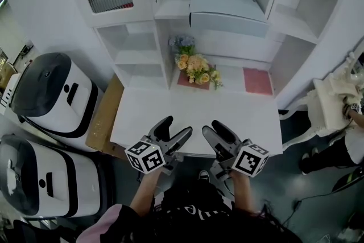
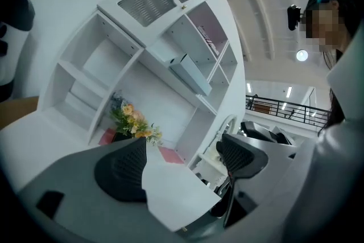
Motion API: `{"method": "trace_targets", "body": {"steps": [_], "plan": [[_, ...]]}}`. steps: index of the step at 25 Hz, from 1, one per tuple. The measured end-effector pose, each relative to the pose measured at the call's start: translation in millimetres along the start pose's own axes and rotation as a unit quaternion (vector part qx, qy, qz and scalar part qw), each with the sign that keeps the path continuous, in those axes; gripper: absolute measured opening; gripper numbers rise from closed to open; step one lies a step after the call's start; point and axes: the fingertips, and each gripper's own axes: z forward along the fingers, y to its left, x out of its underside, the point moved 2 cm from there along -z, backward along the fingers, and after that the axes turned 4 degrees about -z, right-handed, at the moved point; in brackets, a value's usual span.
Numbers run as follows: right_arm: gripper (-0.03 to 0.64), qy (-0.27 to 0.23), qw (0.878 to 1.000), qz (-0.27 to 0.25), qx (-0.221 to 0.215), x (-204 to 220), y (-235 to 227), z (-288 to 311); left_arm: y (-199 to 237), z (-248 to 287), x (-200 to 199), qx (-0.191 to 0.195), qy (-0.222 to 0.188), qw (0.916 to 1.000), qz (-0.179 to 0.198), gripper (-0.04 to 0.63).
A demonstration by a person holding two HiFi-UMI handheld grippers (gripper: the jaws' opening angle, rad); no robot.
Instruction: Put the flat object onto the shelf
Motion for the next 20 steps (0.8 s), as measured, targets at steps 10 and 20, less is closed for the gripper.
{"method": "trace_targets", "body": {"steps": [10,20], "plan": [[0.313,0.022,0.999,0.012,0.037,91.5,51.6,-12.7,-3.4,-105.9,32.2,0.017,0.018,0.9995,-0.019,0.430],[0.135,0.016,0.996,0.005,0.085,143.3,91.7,-36.3,-18.2,-166.5,57.9,0.055,0.042,0.9966,-0.045,0.414]]}}
